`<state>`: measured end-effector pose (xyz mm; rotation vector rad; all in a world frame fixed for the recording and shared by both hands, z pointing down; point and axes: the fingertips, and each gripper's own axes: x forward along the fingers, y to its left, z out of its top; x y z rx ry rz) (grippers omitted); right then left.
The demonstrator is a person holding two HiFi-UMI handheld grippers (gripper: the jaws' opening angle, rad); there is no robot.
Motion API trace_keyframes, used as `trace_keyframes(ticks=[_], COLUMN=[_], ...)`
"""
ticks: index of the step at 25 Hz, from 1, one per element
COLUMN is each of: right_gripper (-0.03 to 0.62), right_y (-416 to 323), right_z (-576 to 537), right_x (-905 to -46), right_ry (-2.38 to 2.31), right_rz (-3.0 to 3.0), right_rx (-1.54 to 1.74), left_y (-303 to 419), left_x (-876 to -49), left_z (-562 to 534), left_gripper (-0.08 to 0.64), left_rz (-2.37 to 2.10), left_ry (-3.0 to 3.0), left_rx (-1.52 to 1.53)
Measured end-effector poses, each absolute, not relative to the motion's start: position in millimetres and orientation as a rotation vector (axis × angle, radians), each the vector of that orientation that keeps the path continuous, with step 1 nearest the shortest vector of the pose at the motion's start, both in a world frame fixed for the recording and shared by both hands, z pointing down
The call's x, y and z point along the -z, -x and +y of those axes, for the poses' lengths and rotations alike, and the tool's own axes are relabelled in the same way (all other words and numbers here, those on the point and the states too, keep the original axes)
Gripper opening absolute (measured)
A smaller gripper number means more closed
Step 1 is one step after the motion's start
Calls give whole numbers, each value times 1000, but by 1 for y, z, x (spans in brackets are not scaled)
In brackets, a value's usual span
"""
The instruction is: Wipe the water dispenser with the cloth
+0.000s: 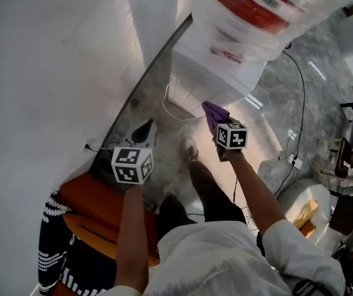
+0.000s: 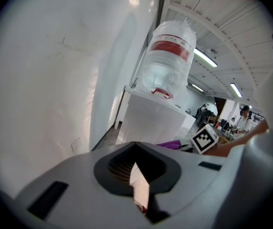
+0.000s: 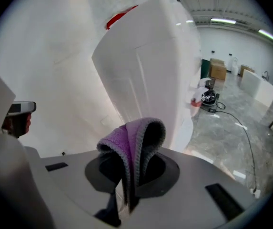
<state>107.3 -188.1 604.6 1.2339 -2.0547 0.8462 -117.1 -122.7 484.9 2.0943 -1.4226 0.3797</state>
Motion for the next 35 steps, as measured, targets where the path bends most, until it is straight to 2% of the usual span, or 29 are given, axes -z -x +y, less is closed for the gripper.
trace_keyframes(ticks=[7,13,16,28,35], right_gripper=[55,54,54,54,55], right_y=[-28,22,40,66,27], right_z=[-223,-256,-268,-294,-302], right_x=[-632,-659,-679,-782,-797], right_ry=[-1155,-1155,-1161,-1187,-1299], right_rz=[-2203,-2311,-2305,-2123,-2018], right_rx=[-1046,-908,-960,-1244,-1386], left_y=[140,151,159,162,166], left_x=[-515,-536,-547,-609,-632], left_z=[-120,-124,-126,-132,-134], left_gripper=[9,9,9,9,9], left_rz=[-1480,-1522,-1536,-1481,-1433], left_ry=[-2001,-1924,-1889,-1820,-1810], left_rx=[-381,-351,-343,-362,-394])
